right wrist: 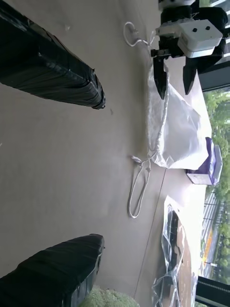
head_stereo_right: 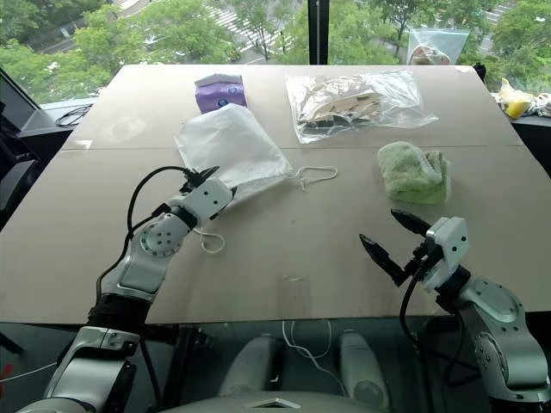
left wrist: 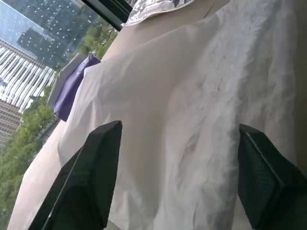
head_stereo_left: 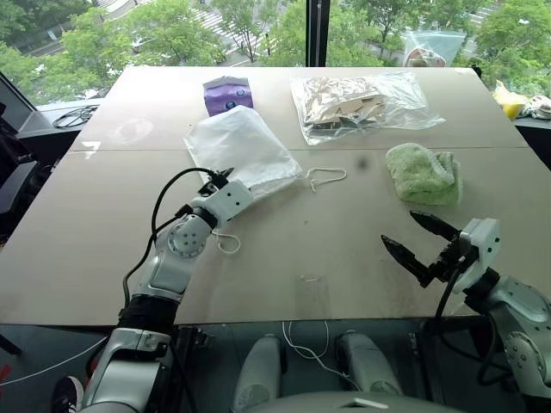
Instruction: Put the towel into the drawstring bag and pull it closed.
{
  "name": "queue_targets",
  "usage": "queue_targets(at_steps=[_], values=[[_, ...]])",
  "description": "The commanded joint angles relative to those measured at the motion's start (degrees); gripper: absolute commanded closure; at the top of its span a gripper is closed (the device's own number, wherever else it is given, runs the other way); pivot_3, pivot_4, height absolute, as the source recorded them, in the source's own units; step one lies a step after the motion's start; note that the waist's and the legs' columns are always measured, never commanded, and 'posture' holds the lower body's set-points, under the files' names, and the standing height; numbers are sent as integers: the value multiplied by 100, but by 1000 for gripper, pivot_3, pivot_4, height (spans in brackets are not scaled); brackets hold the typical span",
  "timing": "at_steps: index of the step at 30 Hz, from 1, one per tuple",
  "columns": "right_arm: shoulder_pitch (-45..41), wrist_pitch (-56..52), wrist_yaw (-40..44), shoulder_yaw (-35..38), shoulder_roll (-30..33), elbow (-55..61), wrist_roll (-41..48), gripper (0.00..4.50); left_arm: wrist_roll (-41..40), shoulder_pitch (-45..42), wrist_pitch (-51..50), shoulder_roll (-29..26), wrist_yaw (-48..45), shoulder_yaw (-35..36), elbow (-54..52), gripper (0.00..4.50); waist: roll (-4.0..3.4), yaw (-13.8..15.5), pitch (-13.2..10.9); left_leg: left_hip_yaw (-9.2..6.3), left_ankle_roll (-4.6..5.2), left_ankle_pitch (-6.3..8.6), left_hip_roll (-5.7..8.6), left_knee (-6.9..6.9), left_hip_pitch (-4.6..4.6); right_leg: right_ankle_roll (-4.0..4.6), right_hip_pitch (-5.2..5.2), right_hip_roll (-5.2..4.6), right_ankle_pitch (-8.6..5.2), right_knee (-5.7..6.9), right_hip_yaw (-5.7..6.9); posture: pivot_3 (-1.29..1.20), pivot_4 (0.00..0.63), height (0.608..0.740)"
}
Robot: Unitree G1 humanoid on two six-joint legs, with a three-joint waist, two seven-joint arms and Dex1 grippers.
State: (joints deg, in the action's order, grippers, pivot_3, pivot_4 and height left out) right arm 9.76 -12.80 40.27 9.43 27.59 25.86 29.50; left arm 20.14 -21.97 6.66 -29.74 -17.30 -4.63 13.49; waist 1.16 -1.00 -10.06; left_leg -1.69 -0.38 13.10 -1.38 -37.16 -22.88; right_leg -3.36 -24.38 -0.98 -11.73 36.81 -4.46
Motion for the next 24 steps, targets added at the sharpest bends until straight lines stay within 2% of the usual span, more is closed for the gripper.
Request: queue_targets(at_steps=[1,3,12,19,22,24], values=[[-54,155,56,77,-33,111,107,0,-60,-73,96,-22,49,26,-2,3390,0,-1,0,0,0,0,0,0,0,0,0,0,0,0,0,0,150,740],[-73,162,72,91,-39,110,136,0,-70,-86,101,-22,57,23,30,4429,0,2,0,-3,0,0,0,0,0,0,0,0,0,0,2,0,150,740],[-215,142,88,121,-1,-9,99,0,-64,-228,212,-6,247,101,7,4429,0,1,0,-5,0,0,1,-3,2,0,5,0,0,0,3,0,150,740],[-406,166,33,158,67,-152,-36,0,100,-942,429,-127,859,367,-486,4429,5,18,-3,-14,0,0,4,-4,-2,-1,6,0,1,0,8,0,150,740],[-568,197,-273,221,73,-305,-317,0,267,-1127,487,-163,1085,387,-621,4429,5,18,-3,-14,0,0,6,-4,0,-19,10,-2,11,0,8,0,150,740],[-790,111,-719,275,23,-464,-611,0,315,-1098,301,-136,915,216,-510,4429,3,-1,-2,-12,0,0,7,-4,5,-19,14,-3,12,-1,7,0,150,740]])
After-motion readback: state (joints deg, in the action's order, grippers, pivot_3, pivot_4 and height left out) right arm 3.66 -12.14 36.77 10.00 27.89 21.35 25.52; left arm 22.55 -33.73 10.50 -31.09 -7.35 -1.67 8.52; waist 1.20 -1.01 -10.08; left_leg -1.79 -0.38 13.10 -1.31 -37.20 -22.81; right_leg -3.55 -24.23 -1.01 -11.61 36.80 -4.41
